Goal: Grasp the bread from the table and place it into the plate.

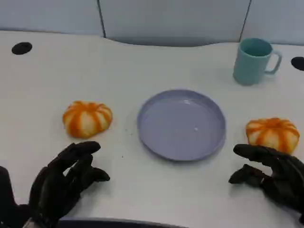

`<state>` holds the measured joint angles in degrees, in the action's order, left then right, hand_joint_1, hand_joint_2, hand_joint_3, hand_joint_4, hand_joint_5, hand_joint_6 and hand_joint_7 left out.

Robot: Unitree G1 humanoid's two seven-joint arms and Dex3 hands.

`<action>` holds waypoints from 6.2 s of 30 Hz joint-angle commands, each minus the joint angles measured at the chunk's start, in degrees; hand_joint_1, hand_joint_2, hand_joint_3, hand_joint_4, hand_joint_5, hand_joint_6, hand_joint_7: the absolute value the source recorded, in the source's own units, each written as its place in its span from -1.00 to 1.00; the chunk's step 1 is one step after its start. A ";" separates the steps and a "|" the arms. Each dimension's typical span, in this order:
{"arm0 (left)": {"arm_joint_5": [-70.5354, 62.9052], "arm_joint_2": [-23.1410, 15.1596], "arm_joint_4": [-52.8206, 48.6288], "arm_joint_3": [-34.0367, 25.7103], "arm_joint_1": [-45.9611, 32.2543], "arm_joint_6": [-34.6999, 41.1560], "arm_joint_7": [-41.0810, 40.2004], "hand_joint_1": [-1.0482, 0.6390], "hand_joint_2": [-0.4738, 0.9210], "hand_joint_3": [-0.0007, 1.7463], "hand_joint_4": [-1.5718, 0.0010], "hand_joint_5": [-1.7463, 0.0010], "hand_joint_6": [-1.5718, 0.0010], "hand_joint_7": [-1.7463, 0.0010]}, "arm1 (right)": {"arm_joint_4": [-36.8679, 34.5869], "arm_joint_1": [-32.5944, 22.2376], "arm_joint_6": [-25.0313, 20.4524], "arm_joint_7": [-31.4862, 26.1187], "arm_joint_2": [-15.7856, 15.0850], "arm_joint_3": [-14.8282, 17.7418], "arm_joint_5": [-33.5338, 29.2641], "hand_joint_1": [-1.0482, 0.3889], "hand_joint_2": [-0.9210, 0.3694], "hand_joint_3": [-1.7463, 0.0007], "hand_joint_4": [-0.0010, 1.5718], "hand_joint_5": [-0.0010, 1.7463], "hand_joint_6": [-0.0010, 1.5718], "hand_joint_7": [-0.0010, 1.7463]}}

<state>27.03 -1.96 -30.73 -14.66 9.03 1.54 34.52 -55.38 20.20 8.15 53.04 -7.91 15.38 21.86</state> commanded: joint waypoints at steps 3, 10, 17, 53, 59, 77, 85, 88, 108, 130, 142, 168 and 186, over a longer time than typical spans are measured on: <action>-0.10 -0.83 -0.03 -0.32 0.30 -0.55 0.36 -0.24 1.00 -0.76 0.44 -0.78 0.41 -0.19 | -0.03 -1.38 -0.54 -0.66 -0.58 -0.22 -0.66 -0.12 -1.00 0.89 -0.29 0.32 0.24 -0.96; -0.21 -0.86 -0.24 -0.27 0.41 -0.76 0.41 -0.25 1.00 -0.77 0.43 -0.77 0.41 -0.20 | -0.14 -1.43 -0.22 -0.91 -0.71 -0.39 -0.82 -0.14 -1.00 0.90 -0.29 0.32 0.24 -0.96; -0.15 -0.97 -0.30 -0.31 0.45 -0.58 0.48 -0.25 1.00 -0.77 0.42 -0.78 0.41 -0.20 | 0.03 -1.47 -0.32 -0.97 -0.69 -0.47 -0.82 -0.14 -1.00 0.89 -0.30 0.33 0.24 -0.96; -34.16 -11.82 10.32 11.05 4.05 -27.21 -15.47 -0.35 1.00 -0.99 0.62 0.32 0.43 1.00 | 0.67 -1.85 -0.58 -1.15 0.11 -0.44 -0.38 -0.12 -1.00 0.90 -0.29 0.33 0.23 -0.93; -41.44 -15.04 10.58 13.62 6.17 -28.39 -20.56 -0.37 0.99 -0.99 0.66 0.33 0.46 1.00 | 0.50 -1.78 -0.71 -1.24 0.29 -0.25 -0.17 -0.12 -1.00 0.91 -0.29 0.33 0.23 -0.93; -69.54 -24.52 20.07 25.83 15.08 -10.80 -23.60 -0.59 0.96 -1.00 0.87 0.72 0.72 1.00 | 0.75 -1.81 -1.32 -1.63 0.92 0.04 0.30 -0.11 -1.00 0.94 -0.27 0.33 0.24 -0.92; -74.98 -25.45 18.64 30.97 20.25 -4.31 -19.34 -0.62 0.98 -1.00 0.90 0.78 0.74 1.00 | 0.42 -1.66 -0.67 -1.36 0.90 -0.06 0.02 -0.11 -1.00 0.92 -0.28 0.31 0.23 -0.92; -75.90 -24.90 15.81 32.74 22.34 -3.49 -20.05 -0.64 0.99 -0.99 0.89 0.79 0.73 0.99 | 0.91 -1.88 -1.08 -2.01 0.91 -0.23 -0.18 -0.12 -1.00 0.93 -0.27 0.31 0.23 -0.91; -74.16 -17.27 -17.41 41.03 39.35 -0.72 -24.31 -0.44 0.84 -1.00 0.82 0.83 0.66 0.98 | 1.79 -2.54 -0.79 -1.85 0.89 -0.29 -0.17 -0.12 -1.00 0.92 -0.27 0.32 0.22 -0.90; -71.57 -10.53 -41.11 45.31 47.67 -3.02 -32.19 -0.32 0.74 -1.00 0.82 0.88 0.63 1.00 | 1.76 -2.76 -1.06 -1.11 0.92 -0.12 0.61 -0.09 -1.00 0.90 -0.25 0.30 0.22 -0.90; -70.92 -8.70 -44.93 46.15 48.92 -1.96 -32.80 -0.28 0.76 -1.00 0.87 0.90 0.67 1.00 | 2.84 -3.52 -1.26 -1.12 0.67 -0.46 0.33 -0.12 -1.00 0.90 -0.29 0.32 0.21 -0.89; -71.25 -5.44 -47.29 48.29 47.33 0.49 -35.17 -0.19 0.87 -0.97 0.61 0.84 0.55 0.96 | 9.49 -7.64 -3.98 -1.02 0.68 -1.15 1.02 -0.12 -1.00 0.90 -0.31 0.35 0.17 -0.88; -72.48 -6.38 -47.66 50.42 46.56 -1.59 -37.95 -0.23 1.00 -0.83 0.19 -0.15 -0.24 0.93 | 10.77 -8.58 -5.11 -1.08 0.75 -1.03 1.74 -0.12 -1.00 0.92 -0.31 0.36 0.16 -0.85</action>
<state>-45.41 -7.70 -77.42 35.48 56.67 0.23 -3.19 -44.24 13.19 4.25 52.68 -6.81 14.26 23.47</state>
